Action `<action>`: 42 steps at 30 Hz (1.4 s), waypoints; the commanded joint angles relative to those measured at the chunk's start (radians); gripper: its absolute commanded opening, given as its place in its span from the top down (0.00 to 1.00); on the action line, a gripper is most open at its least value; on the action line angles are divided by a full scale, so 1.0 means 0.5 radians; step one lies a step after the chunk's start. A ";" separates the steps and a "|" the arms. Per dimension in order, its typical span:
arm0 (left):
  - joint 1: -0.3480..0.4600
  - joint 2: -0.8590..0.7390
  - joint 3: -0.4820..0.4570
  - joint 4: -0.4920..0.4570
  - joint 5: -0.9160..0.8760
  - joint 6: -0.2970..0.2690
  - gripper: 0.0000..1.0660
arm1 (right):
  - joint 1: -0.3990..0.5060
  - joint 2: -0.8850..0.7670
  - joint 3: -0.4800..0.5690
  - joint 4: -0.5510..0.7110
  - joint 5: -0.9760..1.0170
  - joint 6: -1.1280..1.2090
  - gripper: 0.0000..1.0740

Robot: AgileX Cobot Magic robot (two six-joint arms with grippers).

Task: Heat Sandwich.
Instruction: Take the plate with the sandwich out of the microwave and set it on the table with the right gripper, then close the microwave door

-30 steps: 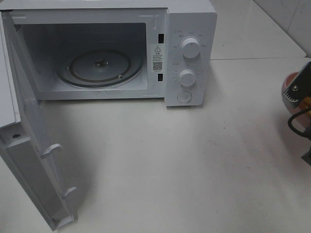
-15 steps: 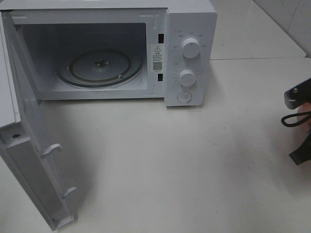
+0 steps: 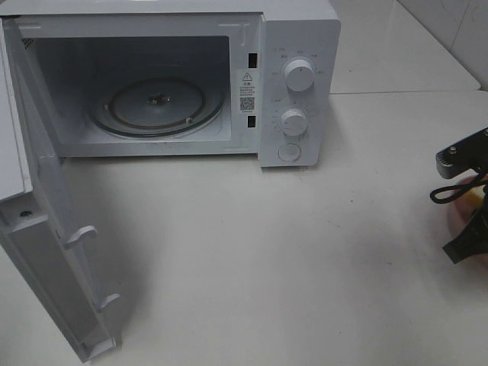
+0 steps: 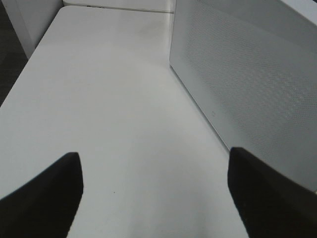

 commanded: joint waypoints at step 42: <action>0.010 -0.034 0.004 0.014 -0.030 0.002 0.28 | 0.000 -0.608 -0.836 0.922 1.672 -0.164 0.46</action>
